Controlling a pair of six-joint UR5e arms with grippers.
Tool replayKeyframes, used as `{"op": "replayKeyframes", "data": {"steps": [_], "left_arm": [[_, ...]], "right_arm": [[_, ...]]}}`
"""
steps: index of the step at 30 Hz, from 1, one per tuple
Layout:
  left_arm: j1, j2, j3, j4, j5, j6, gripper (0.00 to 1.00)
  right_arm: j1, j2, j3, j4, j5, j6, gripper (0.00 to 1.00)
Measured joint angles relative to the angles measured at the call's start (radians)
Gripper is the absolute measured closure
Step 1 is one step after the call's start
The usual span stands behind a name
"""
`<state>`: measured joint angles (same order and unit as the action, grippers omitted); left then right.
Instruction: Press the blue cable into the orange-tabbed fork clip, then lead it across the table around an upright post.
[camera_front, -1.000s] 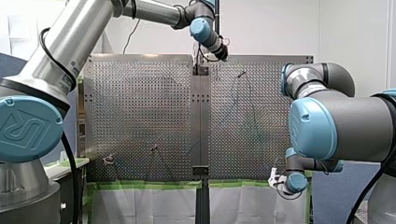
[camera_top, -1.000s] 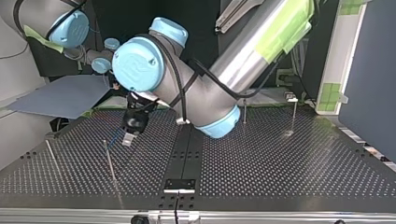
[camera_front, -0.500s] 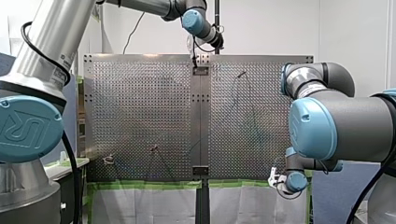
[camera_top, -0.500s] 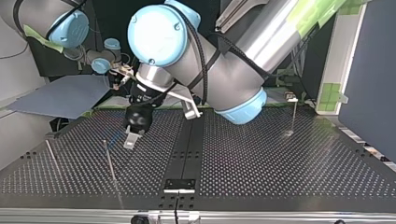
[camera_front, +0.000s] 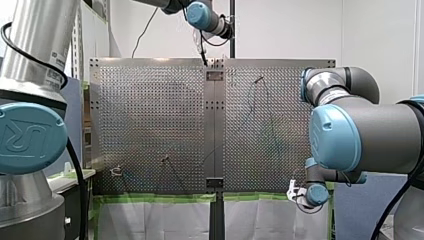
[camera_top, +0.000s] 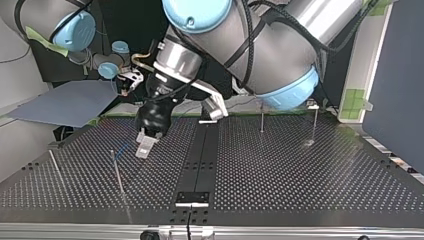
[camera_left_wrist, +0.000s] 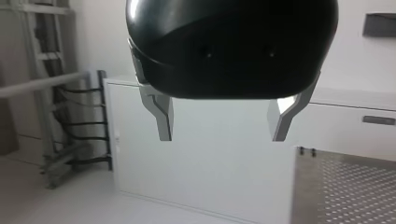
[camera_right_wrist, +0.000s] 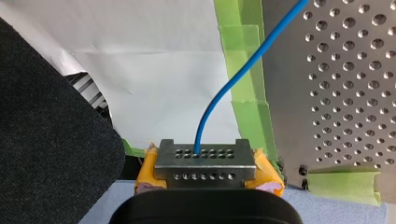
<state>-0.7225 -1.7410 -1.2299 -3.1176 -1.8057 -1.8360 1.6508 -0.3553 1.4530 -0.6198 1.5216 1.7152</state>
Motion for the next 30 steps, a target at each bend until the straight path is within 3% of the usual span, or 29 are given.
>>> {"op": "replayKeyframes", "data": {"steps": [11,21,30], "left_arm": [[-0.001,0.093,-0.093,0.093,-0.07,-0.025,0.0],[0.001,0.175,-0.177,0.178,-0.091,-0.081,0.0],[0.004,0.166,-0.264,0.264,-0.126,-0.104,0.0]], "right_arm": [[0.001,0.0,0.0,0.0,-0.001,-0.003,1.0],[0.002,-0.001,0.0,0.0,-0.001,-0.003,1.0],[0.002,-0.001,-0.001,0.0,-0.001,-0.003,1.0]]}}
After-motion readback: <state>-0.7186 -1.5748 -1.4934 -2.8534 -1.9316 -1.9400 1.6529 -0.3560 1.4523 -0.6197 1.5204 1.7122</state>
